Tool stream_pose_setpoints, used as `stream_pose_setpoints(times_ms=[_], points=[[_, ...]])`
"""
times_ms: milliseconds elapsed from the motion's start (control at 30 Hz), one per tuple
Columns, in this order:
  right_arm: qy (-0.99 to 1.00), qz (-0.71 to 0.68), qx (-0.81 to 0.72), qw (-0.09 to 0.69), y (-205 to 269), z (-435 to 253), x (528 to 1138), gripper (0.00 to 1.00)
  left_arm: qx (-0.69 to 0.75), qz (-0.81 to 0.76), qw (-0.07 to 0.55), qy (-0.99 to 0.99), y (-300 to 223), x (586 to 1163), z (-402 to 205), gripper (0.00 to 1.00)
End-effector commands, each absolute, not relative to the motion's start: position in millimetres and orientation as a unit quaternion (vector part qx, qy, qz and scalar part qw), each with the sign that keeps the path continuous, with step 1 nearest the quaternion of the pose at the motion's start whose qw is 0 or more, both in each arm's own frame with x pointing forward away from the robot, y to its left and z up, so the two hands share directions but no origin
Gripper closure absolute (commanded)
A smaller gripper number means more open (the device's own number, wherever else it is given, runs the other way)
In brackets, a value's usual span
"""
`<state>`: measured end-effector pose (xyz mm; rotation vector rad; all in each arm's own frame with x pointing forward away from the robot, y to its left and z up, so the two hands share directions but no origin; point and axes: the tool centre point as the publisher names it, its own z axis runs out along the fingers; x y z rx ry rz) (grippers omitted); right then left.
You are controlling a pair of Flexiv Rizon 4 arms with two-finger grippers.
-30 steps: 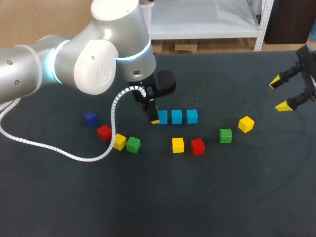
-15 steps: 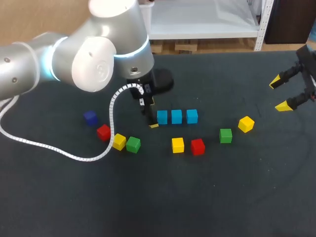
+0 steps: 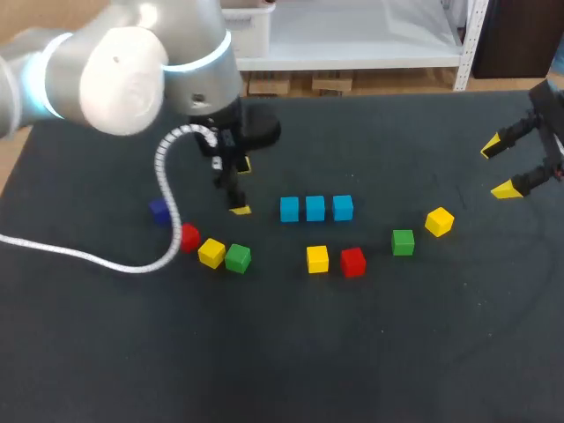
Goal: Place the blue cubes, place green cubes on the blue cubes, place the yellow cubes on the green cubes, then place the red cubes on the yellow cubes, and place purple cube on the red cubes.
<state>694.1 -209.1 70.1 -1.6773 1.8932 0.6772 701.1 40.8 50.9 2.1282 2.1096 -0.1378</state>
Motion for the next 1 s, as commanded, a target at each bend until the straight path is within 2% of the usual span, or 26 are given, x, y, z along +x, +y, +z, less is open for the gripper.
stream_pose_setpoints(times_ms=[33, 500, 1000], points=[[0.698, 0.25, -0.619, 0.259, -209, 70, 694, 0.0, 0.737, -0.037, 0.085, 0.67, 71, 677, 71, 0.0], [0.698, 0.25, -0.619, 0.259, -209, 70, 694, 0.0, 0.8, -0.012, 0.054, 0.598, 107, 624, 75, 0.0], [0.698, 0.25, -0.619, 0.259, -209, 70, 694, 0.0, 0.833, -0.007, 0.054, 0.551, 83, 609, 43, 0.0]])
